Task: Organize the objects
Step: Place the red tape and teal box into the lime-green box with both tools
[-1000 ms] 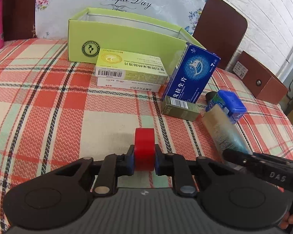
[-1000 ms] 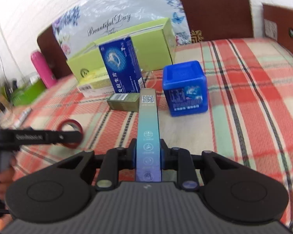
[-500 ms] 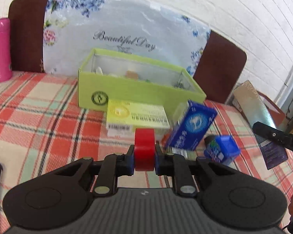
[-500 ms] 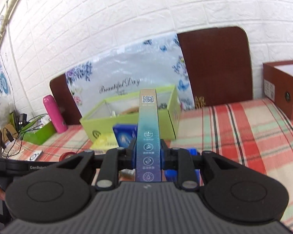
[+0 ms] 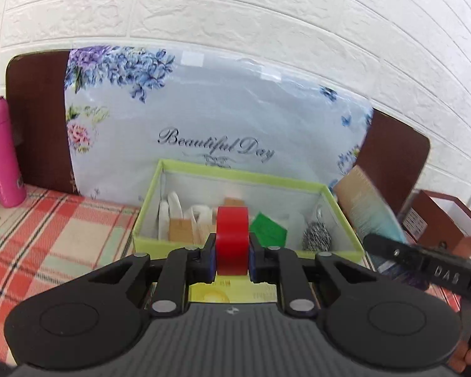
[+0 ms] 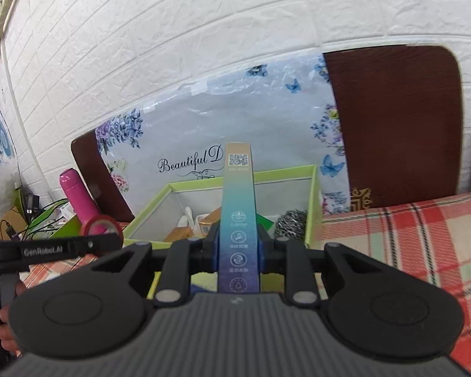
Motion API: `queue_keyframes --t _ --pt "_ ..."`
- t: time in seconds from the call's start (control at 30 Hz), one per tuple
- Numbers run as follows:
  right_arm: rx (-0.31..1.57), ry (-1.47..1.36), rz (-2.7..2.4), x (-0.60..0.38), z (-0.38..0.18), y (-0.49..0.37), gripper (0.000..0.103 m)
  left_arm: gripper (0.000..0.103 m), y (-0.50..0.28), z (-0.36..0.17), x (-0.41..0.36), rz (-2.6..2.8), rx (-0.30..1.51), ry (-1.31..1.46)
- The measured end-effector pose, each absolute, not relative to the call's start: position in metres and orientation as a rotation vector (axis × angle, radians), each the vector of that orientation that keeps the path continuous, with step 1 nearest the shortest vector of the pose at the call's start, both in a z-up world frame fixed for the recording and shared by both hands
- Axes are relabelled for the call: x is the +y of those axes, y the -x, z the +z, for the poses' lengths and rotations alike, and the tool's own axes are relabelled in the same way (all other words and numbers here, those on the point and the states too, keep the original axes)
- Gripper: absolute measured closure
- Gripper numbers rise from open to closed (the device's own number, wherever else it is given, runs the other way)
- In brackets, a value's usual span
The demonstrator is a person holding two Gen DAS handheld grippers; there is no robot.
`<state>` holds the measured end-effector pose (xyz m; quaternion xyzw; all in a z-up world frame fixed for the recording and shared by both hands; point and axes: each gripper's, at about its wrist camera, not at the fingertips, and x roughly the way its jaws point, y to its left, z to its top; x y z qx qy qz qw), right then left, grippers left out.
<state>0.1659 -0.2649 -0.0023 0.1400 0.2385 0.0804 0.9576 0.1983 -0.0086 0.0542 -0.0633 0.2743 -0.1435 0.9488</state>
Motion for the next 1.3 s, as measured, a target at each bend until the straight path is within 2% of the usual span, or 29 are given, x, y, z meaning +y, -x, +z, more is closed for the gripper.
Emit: queue_keyframes --t 0.23,0.5,0.53,0.57,0.6,0.63,0.7,0.97,1.13,1.3 --pt "0.516 -0.268 0.136 -0.245 -0.015 -0.223 0.081 0.084 -0.259 0.047 -0.011 -0.247 0.603 0.147" --pt "0.558 -0.267 0.110 -0.233 -0.028 -0.279 0.081 0.084 -0.291 0.030 -0.015 -0.233 0.622 0.152" --pt "0.576 -0.260 0.105 -0.232 -0.029 -0.285 0.078 0.074 -0.291 0.027 -0.015 -0.227 0.601 0.149" --pt "0.597 -0.249 0.101 -0.232 -0.030 -0.291 0.069 0.063 -0.290 0.024 -0.015 -0.223 0.602 0.143" --pt "0.620 -0.246 0.100 -0.233 -0.029 -0.293 0.042 0.035 -0.289 0.022 -0.014 -0.222 0.613 0.142" --pt "0.626 -0.250 0.092 -0.235 -0.028 -0.292 0.023 0.026 -0.286 0.019 -0.011 -0.220 0.607 0.151" --pt "0.561 -0.257 0.079 -0.241 -0.024 -0.281 0.017 0.026 -0.280 0.016 -0.007 -0.224 0.580 0.175" --pt "0.543 -0.289 0.045 -0.259 -0.022 -0.258 0.015 0.026 -0.268 0.021 -0.007 -0.203 0.631 0.198" --pt "0.484 -0.309 0.054 -0.263 -0.010 -0.229 0.005 0.026 -0.245 0.033 -0.012 -0.175 0.651 0.162" --pt "0.431 -0.311 0.052 -0.265 0.001 -0.196 0.003 0.026 -0.222 0.039 -0.015 -0.149 0.671 0.135"
